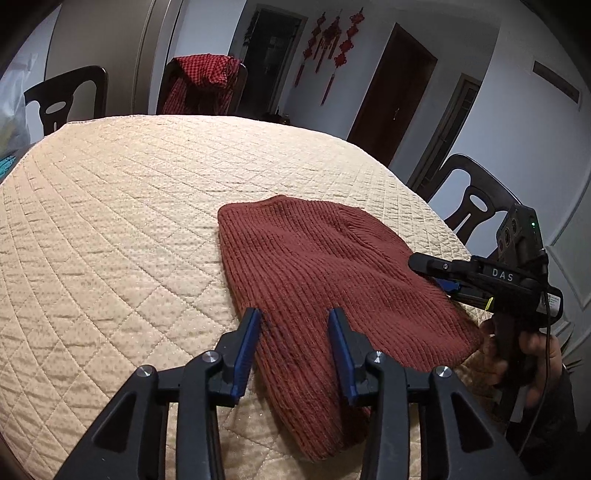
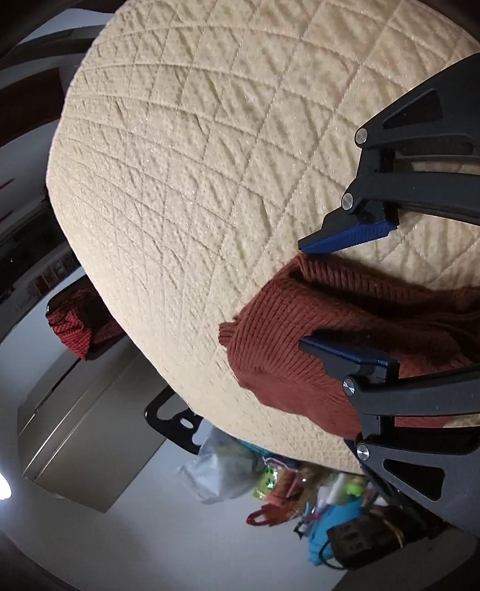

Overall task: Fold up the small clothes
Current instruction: 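Pinch the folded sweater edge with the right tool and tuck it under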

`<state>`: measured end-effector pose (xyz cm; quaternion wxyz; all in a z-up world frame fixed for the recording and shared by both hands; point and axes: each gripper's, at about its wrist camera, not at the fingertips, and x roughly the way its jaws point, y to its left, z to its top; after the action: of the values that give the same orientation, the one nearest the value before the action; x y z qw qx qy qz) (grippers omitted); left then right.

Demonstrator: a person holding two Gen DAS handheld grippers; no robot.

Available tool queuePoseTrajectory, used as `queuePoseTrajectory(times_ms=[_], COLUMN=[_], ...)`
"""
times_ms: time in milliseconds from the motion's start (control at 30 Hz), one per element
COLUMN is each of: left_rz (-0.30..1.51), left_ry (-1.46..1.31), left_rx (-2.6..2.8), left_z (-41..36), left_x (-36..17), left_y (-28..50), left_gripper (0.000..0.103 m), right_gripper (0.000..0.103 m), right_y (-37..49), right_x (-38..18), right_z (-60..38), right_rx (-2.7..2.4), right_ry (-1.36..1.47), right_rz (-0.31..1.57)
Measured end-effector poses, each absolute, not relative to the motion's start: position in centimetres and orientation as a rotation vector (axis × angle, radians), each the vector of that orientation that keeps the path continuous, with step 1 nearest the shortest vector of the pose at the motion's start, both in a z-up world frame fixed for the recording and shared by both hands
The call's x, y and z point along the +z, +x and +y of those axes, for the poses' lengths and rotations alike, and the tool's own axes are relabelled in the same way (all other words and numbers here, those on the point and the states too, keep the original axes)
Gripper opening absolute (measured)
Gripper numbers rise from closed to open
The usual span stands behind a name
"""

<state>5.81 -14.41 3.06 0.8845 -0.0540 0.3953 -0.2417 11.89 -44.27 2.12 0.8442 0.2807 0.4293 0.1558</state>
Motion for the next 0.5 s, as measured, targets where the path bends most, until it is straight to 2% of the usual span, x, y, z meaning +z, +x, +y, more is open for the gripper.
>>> queuePoseTrajectory(times_ms=[300,500], left_rz=[0.835,0.861], left_ry=[-0.152,-0.203], left_rx=[-0.497,-0.501], left_z=[-13.9,-13.5], left_x=[2.8,2.4], left_y=[5.6,6.6], left_gripper=[0.043,0.045], right_gripper=[0.047,0.041], right_y=[9.9,10.5], right_x=[1.7,1.0], right_z=[-42.7,-42.9], right_rx=[0.500,0.501], right_ry=[0.618,0.630], right_rz=[0.983,0.980])
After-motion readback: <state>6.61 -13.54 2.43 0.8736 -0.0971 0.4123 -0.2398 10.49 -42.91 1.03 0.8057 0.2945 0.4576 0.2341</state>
